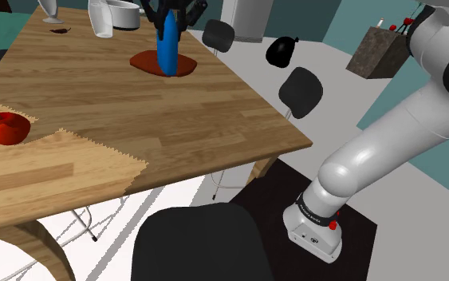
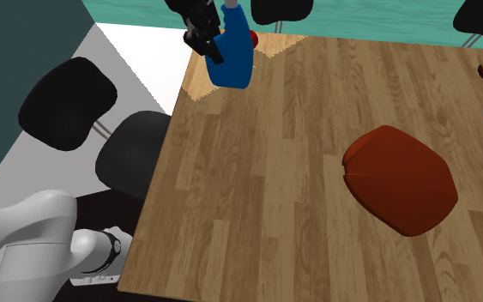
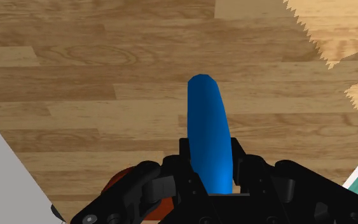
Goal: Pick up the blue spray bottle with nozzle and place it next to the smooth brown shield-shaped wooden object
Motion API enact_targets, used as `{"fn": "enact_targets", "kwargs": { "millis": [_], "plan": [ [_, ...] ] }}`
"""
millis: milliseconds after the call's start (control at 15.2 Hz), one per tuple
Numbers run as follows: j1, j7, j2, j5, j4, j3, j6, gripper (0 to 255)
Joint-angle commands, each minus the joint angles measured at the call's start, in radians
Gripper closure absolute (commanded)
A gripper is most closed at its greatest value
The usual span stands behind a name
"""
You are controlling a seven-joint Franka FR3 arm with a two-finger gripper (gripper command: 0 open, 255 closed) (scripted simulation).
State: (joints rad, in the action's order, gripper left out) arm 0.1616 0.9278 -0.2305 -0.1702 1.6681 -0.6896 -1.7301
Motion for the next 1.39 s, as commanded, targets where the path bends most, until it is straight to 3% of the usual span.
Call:
{"fn": "enact_targets", "kwargs": {
  "millis": [0,792,1320],
  "plan": [
    [0.002,-0.001,0.013,-0.007,-0.039,-0.006,0.029,255],
    [0.003,0.009,0.133,-0.092,-0.316,-0.065,0.223,255],
    [-0.052,0.038,0.281,-0.232,-0.575,-0.138,0.396,255]
  ]
}}
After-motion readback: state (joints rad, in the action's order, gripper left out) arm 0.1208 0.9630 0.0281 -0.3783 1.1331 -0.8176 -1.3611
